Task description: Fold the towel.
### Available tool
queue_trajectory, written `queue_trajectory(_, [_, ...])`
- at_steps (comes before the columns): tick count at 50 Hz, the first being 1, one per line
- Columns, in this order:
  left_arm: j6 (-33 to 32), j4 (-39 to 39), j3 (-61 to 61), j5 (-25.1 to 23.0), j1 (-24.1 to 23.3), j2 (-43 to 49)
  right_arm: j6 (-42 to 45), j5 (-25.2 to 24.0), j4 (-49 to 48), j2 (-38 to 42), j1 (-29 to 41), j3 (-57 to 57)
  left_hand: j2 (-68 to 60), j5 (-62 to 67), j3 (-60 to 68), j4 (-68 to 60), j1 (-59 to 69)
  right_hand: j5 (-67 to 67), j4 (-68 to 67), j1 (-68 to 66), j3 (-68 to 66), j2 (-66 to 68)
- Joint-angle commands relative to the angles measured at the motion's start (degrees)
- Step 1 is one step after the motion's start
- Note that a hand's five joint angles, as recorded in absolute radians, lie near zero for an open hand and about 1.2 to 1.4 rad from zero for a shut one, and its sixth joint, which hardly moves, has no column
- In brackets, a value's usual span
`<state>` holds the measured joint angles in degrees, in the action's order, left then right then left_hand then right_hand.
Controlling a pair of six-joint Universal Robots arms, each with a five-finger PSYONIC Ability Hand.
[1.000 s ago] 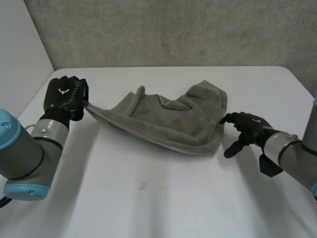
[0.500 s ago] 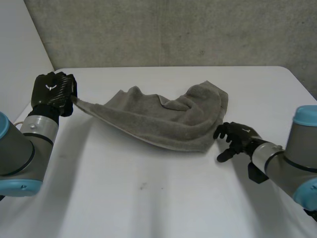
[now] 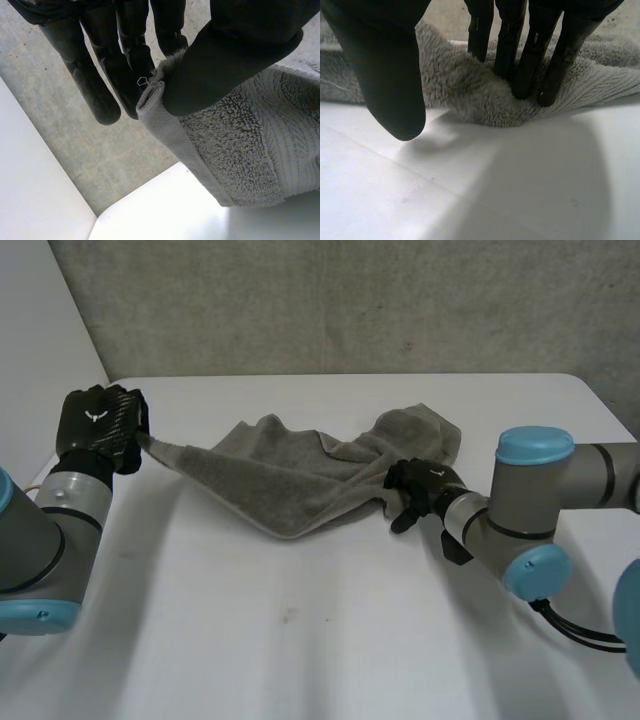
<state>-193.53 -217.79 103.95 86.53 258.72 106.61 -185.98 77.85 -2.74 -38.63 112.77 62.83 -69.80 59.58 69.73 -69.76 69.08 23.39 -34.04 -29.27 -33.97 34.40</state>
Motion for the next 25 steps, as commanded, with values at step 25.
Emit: queue_trajectory(25, [0.0,0.26,0.37,0.13,-0.06,-1.93,13.5,-2.69,10.43,-25.33,-5.97,-0.17,-10.2,10.42,10.27,-10.24,10.92,46.61,-45.96,-50.73,-46.03,45.6])
